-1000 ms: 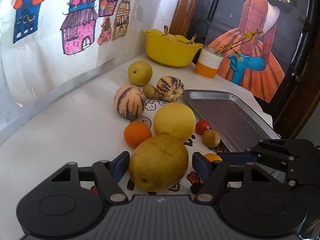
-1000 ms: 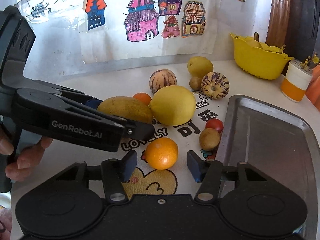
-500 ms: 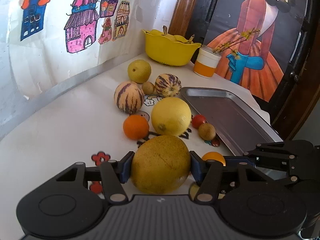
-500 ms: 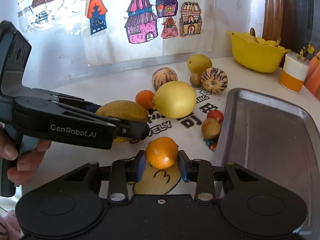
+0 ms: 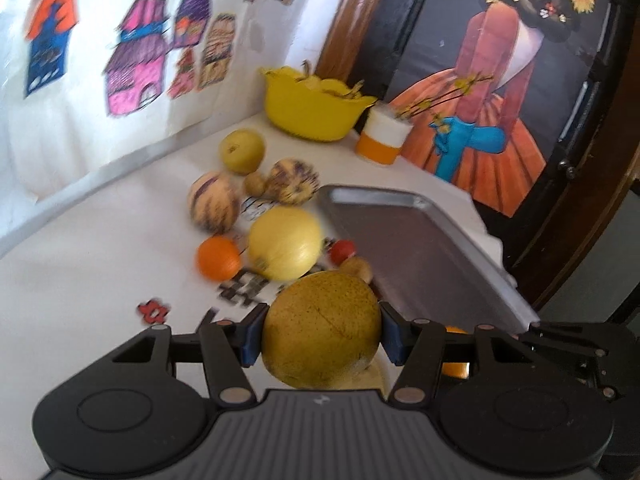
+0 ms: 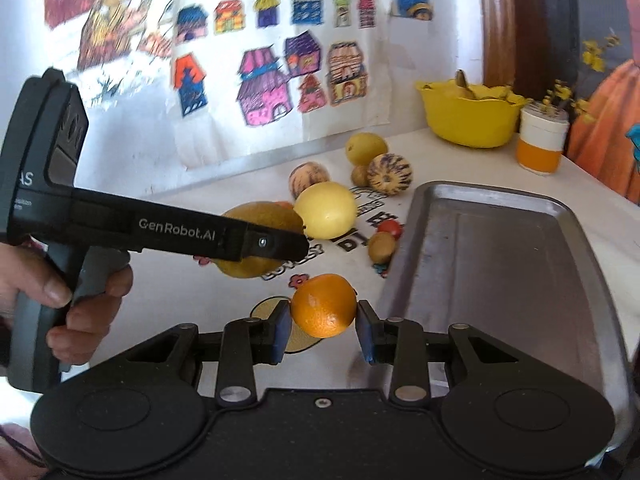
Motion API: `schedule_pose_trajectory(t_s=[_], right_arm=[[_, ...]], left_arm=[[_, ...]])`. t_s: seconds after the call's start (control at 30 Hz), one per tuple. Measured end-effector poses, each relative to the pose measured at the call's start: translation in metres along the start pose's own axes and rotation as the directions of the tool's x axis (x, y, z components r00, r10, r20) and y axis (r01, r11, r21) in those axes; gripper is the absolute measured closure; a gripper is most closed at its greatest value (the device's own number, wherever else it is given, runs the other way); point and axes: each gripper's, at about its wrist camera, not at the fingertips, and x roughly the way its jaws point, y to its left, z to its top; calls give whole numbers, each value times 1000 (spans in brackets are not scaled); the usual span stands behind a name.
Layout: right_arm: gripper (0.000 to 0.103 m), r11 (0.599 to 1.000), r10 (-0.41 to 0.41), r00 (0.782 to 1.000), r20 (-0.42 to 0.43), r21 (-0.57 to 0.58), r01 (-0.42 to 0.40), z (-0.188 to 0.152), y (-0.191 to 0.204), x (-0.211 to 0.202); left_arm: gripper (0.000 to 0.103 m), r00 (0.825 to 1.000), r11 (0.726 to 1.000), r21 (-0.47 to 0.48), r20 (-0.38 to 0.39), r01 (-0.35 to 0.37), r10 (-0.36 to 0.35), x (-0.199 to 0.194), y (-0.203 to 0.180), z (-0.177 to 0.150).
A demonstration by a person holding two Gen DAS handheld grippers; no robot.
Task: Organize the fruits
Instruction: 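Carry both fruits onto the steel tray and open both tools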
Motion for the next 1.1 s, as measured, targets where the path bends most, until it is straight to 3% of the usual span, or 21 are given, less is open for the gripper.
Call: schedule_pose_trajectory(t_s=[0.2, 0.37, 0.57, 0.73, 1.1], right_arm=[[66, 995, -33, 998, 45, 100, 29, 38, -47, -37], [66, 984, -154, 985, 79, 99, 146, 72, -88, -45], [66, 959, -270, 959, 85, 110, 261, 84, -128, -10], [66, 950, -307, 949, 72, 92, 300, 74, -153, 33], [66, 954, -258, 965, -41, 150, 261, 64, -190, 100]], left_arm=[[42, 998, 999, 24, 36, 48, -49, 9, -29, 35], [42, 995, 996, 56, 73, 65, -69, 25, -54, 67], [42, 994, 996, 47, 68, 81, -84, 68, -71, 92], [42, 995, 997, 6, 51, 80, -81, 112, -69, 101], [42, 998, 1000, -19, -56, 16, -17, 189, -67, 101]])
